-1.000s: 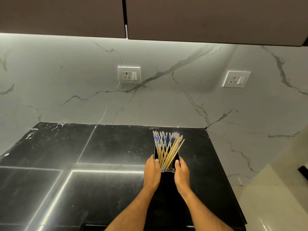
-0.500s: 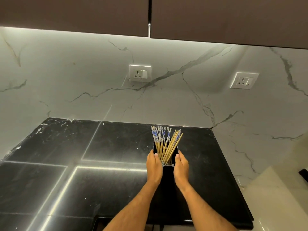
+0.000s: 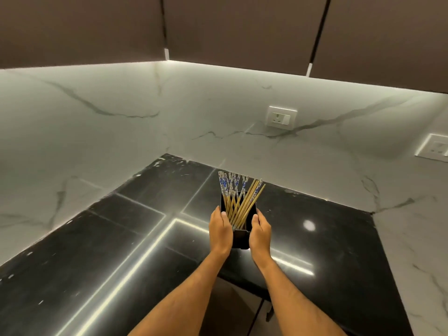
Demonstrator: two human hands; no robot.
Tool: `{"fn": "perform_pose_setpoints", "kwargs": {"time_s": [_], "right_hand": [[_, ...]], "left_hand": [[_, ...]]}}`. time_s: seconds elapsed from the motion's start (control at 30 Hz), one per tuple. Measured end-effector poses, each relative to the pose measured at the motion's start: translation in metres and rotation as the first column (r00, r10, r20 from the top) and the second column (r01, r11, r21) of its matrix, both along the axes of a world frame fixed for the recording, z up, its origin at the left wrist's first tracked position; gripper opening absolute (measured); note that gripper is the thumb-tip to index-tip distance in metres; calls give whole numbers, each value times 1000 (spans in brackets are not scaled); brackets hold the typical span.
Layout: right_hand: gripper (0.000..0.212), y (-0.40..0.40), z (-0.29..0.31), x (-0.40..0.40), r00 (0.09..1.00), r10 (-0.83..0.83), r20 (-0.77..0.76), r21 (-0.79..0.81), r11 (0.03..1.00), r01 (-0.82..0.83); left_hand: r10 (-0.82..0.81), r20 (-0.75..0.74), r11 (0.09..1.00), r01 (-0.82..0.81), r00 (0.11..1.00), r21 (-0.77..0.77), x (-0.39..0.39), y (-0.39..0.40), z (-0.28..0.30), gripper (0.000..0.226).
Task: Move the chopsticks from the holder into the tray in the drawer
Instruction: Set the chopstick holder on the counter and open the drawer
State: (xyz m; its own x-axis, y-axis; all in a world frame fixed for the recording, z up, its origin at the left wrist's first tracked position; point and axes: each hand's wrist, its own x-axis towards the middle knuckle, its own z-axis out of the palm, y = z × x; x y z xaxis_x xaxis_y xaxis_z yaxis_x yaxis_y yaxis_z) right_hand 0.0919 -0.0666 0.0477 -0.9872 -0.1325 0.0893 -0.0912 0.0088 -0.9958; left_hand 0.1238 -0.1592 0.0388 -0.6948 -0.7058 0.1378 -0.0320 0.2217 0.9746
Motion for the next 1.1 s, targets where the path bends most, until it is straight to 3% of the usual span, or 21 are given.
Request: {"fn": "perform_pose_setpoints", "kwargs": {"time_s": [0.3, 0.5, 0.73, 1.1], "right_hand": [[35, -37, 11, 129, 952, 305, -38, -47, 951, -306], [35, -51, 6, 244, 871, 487, -71, -22, 872, -489], [34, -77, 3, 393, 688, 723, -64, -15, 689, -725], [34, -93, -16, 671, 460, 888, -15, -81, 458, -886]], "left_hand": [[324, -38, 945, -325, 945, -32, 159, -23, 15, 32], [514, -10, 858, -514, 858, -11, 286, -24, 8, 35], [715, -26, 699, -715, 698, 12, 452, -29, 10, 31], [878, 33, 477, -879, 477, 1, 743, -16, 11, 31]]}}
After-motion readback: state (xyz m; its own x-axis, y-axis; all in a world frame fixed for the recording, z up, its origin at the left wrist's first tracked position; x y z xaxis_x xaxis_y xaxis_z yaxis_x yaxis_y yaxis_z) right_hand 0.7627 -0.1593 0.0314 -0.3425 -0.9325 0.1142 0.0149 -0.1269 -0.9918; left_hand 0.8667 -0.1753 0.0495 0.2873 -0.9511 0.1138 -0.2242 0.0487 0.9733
